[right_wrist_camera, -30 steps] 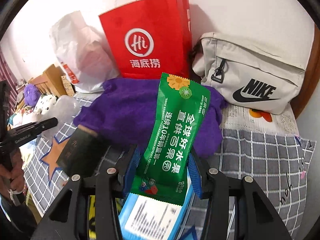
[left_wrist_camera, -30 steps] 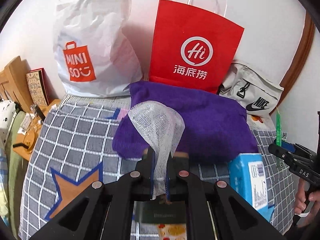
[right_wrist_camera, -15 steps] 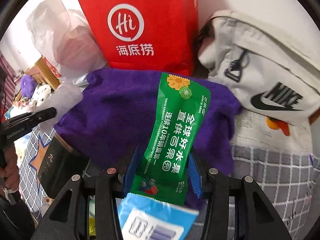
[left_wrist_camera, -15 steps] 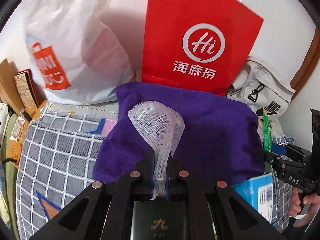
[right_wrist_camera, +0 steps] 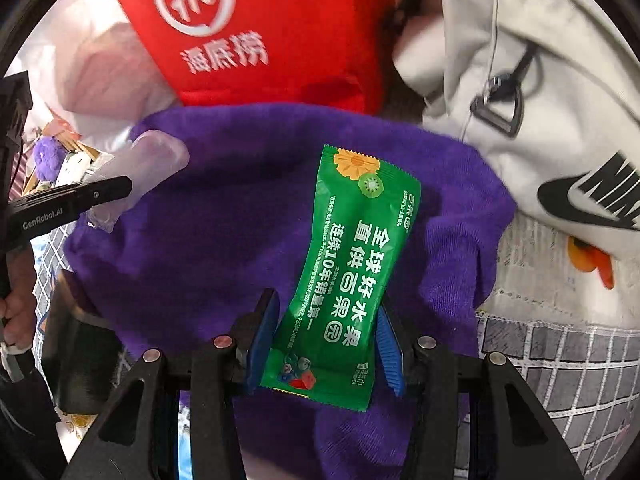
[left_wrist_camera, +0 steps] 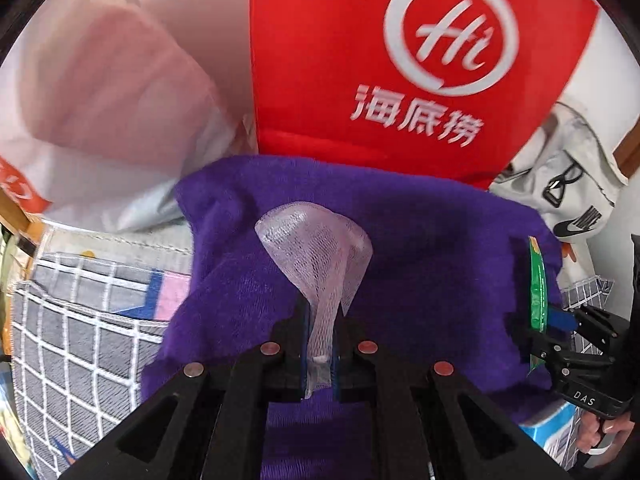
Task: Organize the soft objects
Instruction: 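Carry the packet in the right tool onto the purple towel while the left tool lays the mesh bag there, then open both tools and pull them back from the purple towel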
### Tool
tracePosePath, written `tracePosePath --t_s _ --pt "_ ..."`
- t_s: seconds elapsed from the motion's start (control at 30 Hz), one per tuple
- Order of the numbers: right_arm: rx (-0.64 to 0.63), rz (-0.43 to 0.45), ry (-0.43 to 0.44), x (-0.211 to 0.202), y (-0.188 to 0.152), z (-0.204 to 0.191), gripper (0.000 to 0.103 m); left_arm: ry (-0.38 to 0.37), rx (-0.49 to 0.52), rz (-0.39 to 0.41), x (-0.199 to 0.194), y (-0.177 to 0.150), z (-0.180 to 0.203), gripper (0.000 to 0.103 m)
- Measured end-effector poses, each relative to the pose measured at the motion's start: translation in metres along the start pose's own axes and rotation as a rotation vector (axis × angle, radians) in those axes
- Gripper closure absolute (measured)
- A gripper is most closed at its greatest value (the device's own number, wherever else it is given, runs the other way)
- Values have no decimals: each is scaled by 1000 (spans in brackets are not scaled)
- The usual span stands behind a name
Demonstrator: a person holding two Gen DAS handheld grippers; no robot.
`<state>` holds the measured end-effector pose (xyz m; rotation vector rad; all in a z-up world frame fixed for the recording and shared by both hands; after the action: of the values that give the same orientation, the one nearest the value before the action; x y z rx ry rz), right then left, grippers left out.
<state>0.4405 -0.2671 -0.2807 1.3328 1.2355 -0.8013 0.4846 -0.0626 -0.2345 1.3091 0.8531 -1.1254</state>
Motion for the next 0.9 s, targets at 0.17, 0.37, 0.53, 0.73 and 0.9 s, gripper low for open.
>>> tracePosePath --t_s 0.17,0.37,0.53,0.73,0.9 --pt "1 -19 -1 12 1 3 55 7 -11 -47 19 -1 -5 94" --pt "4 -15 -9 14 4 -1 54 -2 -26 -72 32 0 -2 94" --pt "-10 -20 -3 17 8 -9 45 -15 -28 -80 31 5 -4 80" --pt "5 33 9 -7 7 -7 37 13 -24 -47 10 2 -11 53" --pt "19 86 -5 -34 0 -12 36 16 -21 -21 -15 -11 -9 47"
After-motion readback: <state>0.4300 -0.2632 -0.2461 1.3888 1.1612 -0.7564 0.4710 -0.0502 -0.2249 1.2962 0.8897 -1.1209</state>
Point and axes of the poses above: each gripper's, at about its wrist camera, not at the fingertips, and x roughly the way its jaws point, z to its right, y to its top, the point moved 9 cm from there along x, roughly the way its jaws point, and after that the axes turned 9 degrees about -z, right-handed, at the moved point
